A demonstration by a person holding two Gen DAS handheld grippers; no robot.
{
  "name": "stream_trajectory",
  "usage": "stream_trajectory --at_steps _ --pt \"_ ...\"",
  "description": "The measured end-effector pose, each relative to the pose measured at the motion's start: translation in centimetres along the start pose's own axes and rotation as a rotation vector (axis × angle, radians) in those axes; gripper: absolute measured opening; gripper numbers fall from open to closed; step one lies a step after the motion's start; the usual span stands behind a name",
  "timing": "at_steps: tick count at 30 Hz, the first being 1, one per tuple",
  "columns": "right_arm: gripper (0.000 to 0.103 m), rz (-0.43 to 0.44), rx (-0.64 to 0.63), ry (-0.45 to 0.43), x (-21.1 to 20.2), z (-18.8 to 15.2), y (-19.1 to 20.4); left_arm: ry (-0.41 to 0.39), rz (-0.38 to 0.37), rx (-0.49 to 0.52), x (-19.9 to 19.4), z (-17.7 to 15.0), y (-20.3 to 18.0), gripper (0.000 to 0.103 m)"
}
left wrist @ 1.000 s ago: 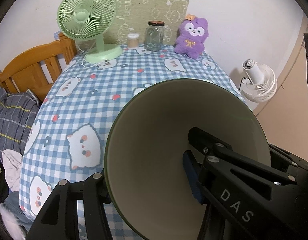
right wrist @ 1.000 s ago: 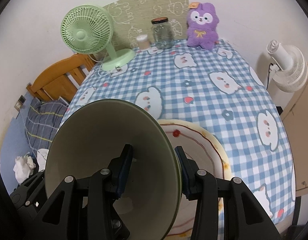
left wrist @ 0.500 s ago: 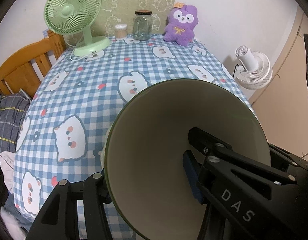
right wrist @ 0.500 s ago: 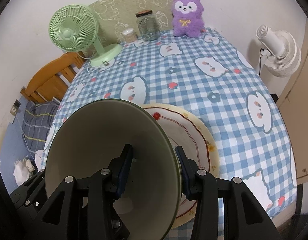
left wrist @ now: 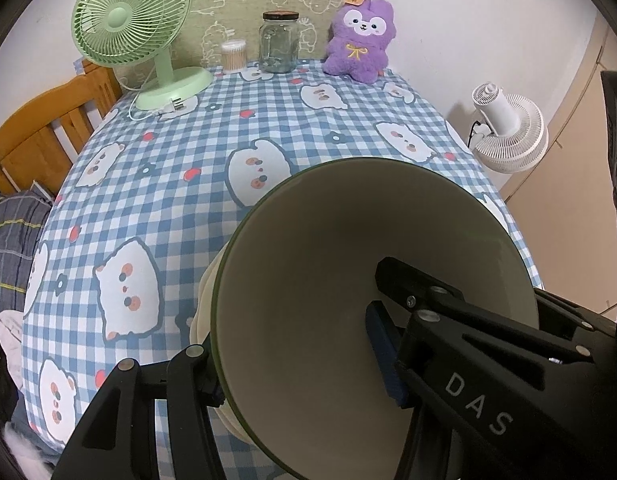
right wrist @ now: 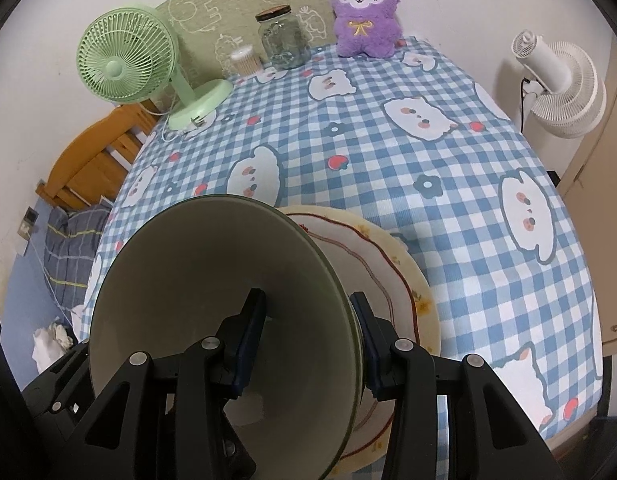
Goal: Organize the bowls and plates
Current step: 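Lower the cream bowl onto the stacked bowls and open both grippers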
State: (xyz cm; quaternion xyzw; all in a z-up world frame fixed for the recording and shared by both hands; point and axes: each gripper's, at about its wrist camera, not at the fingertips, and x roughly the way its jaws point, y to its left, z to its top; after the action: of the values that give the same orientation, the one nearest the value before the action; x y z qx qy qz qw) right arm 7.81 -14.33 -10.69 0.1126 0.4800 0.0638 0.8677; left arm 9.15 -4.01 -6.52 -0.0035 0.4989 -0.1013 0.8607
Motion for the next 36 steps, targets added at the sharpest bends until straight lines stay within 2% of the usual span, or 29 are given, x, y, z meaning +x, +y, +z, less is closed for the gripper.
stream_trajectory --at_steps 8,12,16,18,29,36 --pt "0.052 0.018 0.0 -0.013 0.4 0.5 0.1 -0.012 -0.023 -0.003 0.3 0.5 0.4 0.058" --pt "0.06 0.033 -0.008 -0.033 0.2 0.5 0.3 -0.027 -0.035 0.002 0.1 0.4 0.6 0.061" --pt "0.069 0.026 -0.026 -0.079 -0.5 0.6 0.7 -0.043 -0.044 0.004 -0.2 0.4 0.5 0.071" --pt "0.072 0.02 -0.029 -0.088 -0.7 0.5 0.7 -0.052 -0.045 0.002 -0.3 0.4 0.6 0.072" --pt "0.072 0.012 -0.023 -0.104 -1.6 -0.1 0.7 -0.074 -0.037 0.015 -1.1 -0.1 0.3 0.072" --pt "0.072 0.004 -0.041 -0.148 -2.9 -0.7 1.0 -0.136 -0.013 0.049 -2.5 -0.7 -0.2 0.072"
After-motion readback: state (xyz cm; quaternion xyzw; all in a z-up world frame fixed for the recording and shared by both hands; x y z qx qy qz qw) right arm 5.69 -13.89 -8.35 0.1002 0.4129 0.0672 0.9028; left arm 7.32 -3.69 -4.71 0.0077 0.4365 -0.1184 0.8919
